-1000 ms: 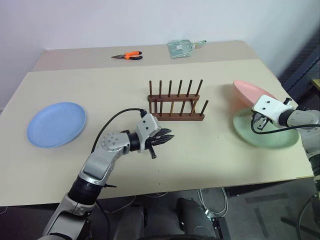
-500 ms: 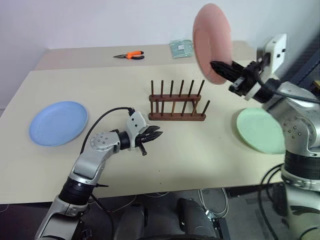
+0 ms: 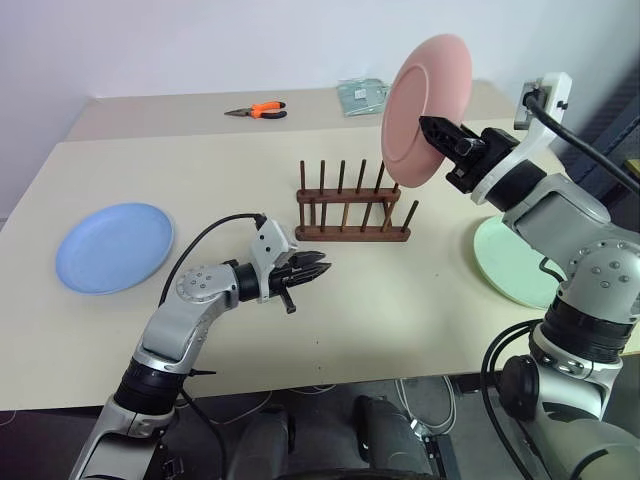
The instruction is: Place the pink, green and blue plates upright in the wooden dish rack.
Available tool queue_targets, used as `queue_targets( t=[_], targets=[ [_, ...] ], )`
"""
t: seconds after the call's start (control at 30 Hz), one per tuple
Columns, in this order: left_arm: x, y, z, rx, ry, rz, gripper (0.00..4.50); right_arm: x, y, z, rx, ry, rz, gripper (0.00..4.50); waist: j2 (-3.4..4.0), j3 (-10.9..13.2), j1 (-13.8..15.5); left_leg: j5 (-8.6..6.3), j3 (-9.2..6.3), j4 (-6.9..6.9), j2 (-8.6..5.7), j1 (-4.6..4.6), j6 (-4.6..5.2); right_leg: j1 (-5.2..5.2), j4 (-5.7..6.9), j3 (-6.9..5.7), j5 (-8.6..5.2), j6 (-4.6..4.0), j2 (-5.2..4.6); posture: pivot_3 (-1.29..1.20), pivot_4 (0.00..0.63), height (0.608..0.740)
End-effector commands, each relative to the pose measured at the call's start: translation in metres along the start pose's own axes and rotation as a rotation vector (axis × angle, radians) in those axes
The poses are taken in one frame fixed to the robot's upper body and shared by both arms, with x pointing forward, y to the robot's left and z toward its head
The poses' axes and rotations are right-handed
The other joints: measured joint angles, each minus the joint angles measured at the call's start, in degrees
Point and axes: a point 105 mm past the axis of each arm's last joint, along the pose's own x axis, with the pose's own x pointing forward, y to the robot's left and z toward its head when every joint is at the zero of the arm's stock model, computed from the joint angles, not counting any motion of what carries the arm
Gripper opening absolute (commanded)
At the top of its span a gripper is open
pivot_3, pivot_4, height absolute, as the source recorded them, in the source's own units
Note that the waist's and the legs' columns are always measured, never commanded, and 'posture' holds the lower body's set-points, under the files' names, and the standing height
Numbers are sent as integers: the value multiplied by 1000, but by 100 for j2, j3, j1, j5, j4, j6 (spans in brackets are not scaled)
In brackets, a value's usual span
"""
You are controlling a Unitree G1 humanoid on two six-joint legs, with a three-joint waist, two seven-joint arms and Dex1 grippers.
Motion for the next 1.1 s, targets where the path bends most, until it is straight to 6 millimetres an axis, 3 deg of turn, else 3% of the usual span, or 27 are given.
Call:
queue_targets(
  t=[0.03,0.2,0.27,0.4,0.43,0.5,0.57,0.67,0.77,0.83,1.0,1.1],
  targets=[
    [-1,-2,15,21,-52,-11,856,-1,-5,0,0,7,-21,40,0,0,-1,0,1,0,0,0,0,0,0,0,0,0,0,0,150,740],
    [1,-5,12,19,-40,-17,856,6,-15,-9,-1,46,-75,40,0,0,-8,0,1,0,1,0,0,-1,0,0,0,0,1,0,150,740],
    [1,-6,12,16,-39,-17,856,8,-15,-10,-11,56,-71,868,1,0,-9,0,1,-1,1,0,0,-1,0,0,0,-1,2,0,150,740],
    [2,-9,12,10,-41,-24,856,9,-20,7,-233,-7,-131,2658,2,1,-1,0,3,-2,1,-1,0,-2,-2,1,-1,0,2,0,150,740],
    [3,-9,12,9,-42,-26,856,6,-24,13,-302,-27,-148,2658,2,1,4,0,3,-2,1,-2,0,-2,-2,1,-1,1,2,0,150,740],
    [4,-11,13,6,-44,-34,856,-9,-33,29,-398,-85,-147,2658,2,1,36,0,2,-1,0,-4,0,-1,-6,0,-3,4,1,0,150,740],
    [6,-12,12,5,-42,-44,856,-38,-60,47,-404,-128,-185,2658,0,0,37,0,2,-1,-1,-6,1,3,-14,-1,-5,6,1,0,150,740],
    [8,-15,11,2,-36,-63,856,-75,-94,51,-343,-97,-240,2658,-3,1,47,-2,1,1,-4,-6,4,12,-21,0,-5,6,-1,0,150,740],
    [9,-17,8,4,-22,-87,856,-104,-104,-1,-500,273,-211,3478,-1,-1,29,-5,3,-2,-4,-1,9,13,-17,1,-7,5,-2,0,150,740],
    [10,-17,5,12,-11,-98,856,-115,-97,-31,-539,431,-148,4384,5,-2,-23,-8,3,-5,3,5,15,14,-14,1,-9,7,5,0,150,740],
    [14,-16,6,18,-11,-115,856,-125,-102,-80,-555,599,-211,4481,6,-1,-98,-10,24,-6,11,3,17,18,0,11,-25,9,8,0,150,740],
    [14,-18,6,13,-14,-121,856,-131,-117,-105,-584,700,-286,4481,3,0,-42,-10,22,1,9,7,16,12,-7,11,-25,10,7,0,150,740]
  ],
)
